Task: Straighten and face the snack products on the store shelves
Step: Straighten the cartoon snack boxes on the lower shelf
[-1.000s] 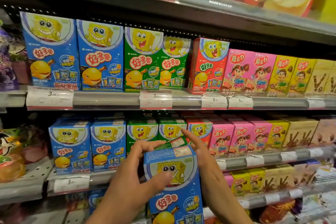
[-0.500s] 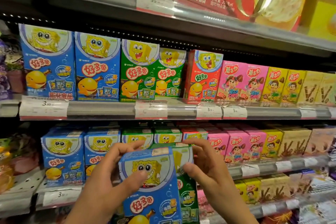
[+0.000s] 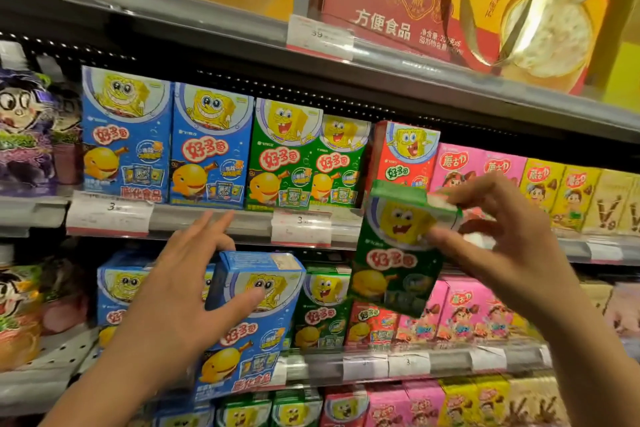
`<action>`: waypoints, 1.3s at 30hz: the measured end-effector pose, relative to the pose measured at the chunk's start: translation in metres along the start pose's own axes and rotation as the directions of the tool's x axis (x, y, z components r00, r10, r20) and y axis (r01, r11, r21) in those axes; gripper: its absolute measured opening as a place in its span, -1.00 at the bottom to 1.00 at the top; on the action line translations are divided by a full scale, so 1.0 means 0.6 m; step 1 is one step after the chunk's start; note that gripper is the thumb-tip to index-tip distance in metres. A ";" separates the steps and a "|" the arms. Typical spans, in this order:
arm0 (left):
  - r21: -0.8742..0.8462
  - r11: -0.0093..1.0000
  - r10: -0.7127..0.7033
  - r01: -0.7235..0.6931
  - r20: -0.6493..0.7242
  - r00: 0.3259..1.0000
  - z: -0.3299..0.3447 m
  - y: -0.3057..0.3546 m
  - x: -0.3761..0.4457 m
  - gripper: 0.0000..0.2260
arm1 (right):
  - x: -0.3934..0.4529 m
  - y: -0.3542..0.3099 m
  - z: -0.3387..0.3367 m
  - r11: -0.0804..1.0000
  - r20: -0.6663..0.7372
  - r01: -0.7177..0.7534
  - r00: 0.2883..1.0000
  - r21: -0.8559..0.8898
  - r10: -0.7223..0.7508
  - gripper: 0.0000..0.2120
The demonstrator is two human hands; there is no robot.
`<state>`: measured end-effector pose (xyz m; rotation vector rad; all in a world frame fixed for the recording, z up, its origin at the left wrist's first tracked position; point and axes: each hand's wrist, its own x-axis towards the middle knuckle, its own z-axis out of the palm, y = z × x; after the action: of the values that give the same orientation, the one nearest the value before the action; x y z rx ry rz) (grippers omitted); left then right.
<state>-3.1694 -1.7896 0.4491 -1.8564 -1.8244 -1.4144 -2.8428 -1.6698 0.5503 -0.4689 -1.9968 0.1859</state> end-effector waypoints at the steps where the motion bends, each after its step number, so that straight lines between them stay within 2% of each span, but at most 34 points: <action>1: 0.033 0.999 0.006 -0.006 0.011 1.000 0.002 -0.006 0.002 -0.23 | 0.013 0.001 -0.005 1.000 -0.014 0.017 1.000 0.007 -0.017 -0.71; 3: 0.097 0.995 0.013 -0.016 0.027 1.000 0.007 -0.014 0.005 -0.15 | 0.037 0.001 -0.014 0.999 -0.014 0.044 0.999 0.010 -0.044 -0.65; 7: 0.151 0.988 0.030 -0.030 0.001 1.000 0.014 -0.027 0.008 -0.16 | 0.076 -0.003 -0.025 0.996 0.047 0.078 0.996 -0.042 -0.076 -0.51; 12: 0.182 0.983 0.034 -0.035 0.010 0.999 0.011 -0.028 0.009 -0.17 | 0.110 -0.018 -0.019 0.980 0.085 0.141 0.988 -0.143 -0.129 -0.51; 16: 0.169 0.985 0.033 -0.036 0.024 0.999 0.005 -0.032 0.009 -0.07 | 0.129 -0.020 -0.010 0.970 0.105 0.164 0.984 -0.179 -0.147 -0.50; 24: 0.152 0.987 0.041 -0.044 0.022 0.999 0.011 -0.036 0.006 -0.09 | 0.162 -0.016 0.008 0.952 0.145 0.200 0.975 -0.233 -0.170 -0.51; 26: 0.145 0.988 0.052 -0.054 0.016 0.999 0.013 -0.036 0.005 -0.14 | 0.169 -0.015 0.013 0.943 0.161 0.222 0.969 -0.249 -0.185 -0.53; 29: 0.110 0.990 0.087 -0.086 0.000 0.996 0.014 -0.041 0.004 -0.35 | 0.181 -0.013 0.020 0.940 0.171 0.235 0.966 -0.249 -0.196 -0.54; 31: 0.106 0.990 0.090 -0.088 -0.008 0.996 0.015 -0.044 0.005 -0.37 | 0.190 -0.010 0.026 0.932 0.171 0.245 0.964 -0.267 -0.204 -0.54; 39: 0.108 0.991 0.070 -0.073 0.024 0.997 0.011 -0.047 0.004 -0.19 | 0.212 0.013 0.034 0.913 0.265 0.209 0.957 -0.349 -0.118 -0.59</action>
<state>-3.1909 -1.7766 0.4338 -1.8683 -1.7871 -1.2508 -2.9091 -1.6097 0.6432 -0.5340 -2.3088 -0.2647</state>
